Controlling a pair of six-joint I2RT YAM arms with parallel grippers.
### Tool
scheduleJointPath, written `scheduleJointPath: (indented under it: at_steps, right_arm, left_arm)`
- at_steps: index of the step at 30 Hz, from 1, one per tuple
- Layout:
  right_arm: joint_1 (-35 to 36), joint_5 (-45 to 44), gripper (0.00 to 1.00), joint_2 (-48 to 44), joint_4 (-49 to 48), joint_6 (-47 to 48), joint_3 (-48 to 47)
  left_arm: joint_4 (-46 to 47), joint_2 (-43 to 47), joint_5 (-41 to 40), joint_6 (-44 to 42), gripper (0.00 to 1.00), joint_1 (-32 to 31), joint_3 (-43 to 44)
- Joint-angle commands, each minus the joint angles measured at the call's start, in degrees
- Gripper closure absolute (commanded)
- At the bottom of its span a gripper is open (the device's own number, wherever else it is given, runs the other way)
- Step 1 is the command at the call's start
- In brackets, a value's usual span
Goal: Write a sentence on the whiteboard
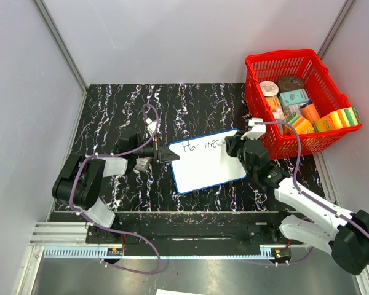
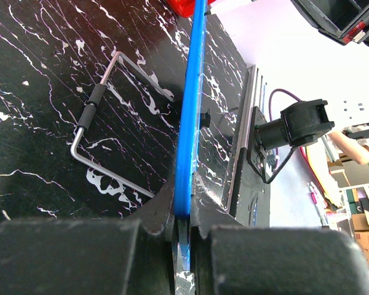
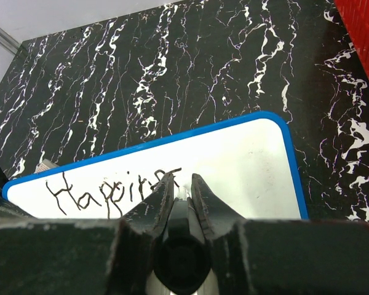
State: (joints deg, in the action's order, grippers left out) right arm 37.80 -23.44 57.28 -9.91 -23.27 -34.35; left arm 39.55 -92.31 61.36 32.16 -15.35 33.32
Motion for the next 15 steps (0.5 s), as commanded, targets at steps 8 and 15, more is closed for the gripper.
scheduleJointPath:
  at_steps: [8, 15]
  right_arm:
    - [-0.45, 2.43, 1.0, -0.41, -1.69, -1.6, 1.12]
    - [-0.36, 3.58, 1.0, -1.11, -3.27, -3.28, 0.86]
  left_arm:
    - [-1.67, 0.12, -4.94, -7.11, 1.0, -0.29, 0.34]
    - [-1.84, 0.12, -5.02, -7.11, 1.0, -0.29, 0.34]
